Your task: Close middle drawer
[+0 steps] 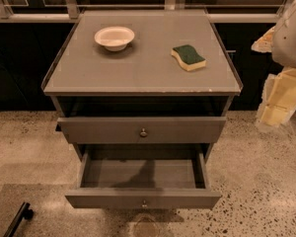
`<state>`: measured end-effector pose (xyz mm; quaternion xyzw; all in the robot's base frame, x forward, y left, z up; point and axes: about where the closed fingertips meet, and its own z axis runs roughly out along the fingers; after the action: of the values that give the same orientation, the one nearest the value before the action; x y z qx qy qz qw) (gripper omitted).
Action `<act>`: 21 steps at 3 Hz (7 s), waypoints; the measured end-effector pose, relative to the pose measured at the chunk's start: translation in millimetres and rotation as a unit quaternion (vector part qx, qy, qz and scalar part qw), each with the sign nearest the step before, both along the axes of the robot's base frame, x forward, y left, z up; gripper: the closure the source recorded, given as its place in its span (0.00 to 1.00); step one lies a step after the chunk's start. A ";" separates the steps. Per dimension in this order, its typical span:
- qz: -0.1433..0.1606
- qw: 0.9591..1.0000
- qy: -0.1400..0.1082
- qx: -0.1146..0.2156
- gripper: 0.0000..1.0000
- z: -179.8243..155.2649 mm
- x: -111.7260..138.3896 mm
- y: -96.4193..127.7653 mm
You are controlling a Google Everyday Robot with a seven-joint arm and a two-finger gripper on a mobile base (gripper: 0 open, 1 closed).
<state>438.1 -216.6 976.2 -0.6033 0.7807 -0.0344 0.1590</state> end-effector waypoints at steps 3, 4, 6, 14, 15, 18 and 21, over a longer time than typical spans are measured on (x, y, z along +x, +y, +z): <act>0.022 0.998 -0.017 0.050 0.00 -35.0 -17.4 -1.2; 0.040 0.989 0.005 0.144 0.00 -130.0 -32.4 3.2; -0.056 0.942 0.074 0.324 0.00 -363.6 -84.5 14.4; -0.206 0.882 0.029 0.422 1.00 -595.7 5.1 -20.7; -0.206 0.879 0.019 0.429 1.00 -603.5 20.8 -17.8; -0.192 0.873 -0.043 0.446 1.00 -588.0 115.5 12.8; -0.207 0.881 -0.072 0.419 1.00 -584.5 170.9 19.9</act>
Offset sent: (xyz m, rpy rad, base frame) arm -0.0092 -0.0070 -0.0125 0.0544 -0.0325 0.0088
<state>609.0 -196.7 391.7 -0.3007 0.8161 0.2199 0.4419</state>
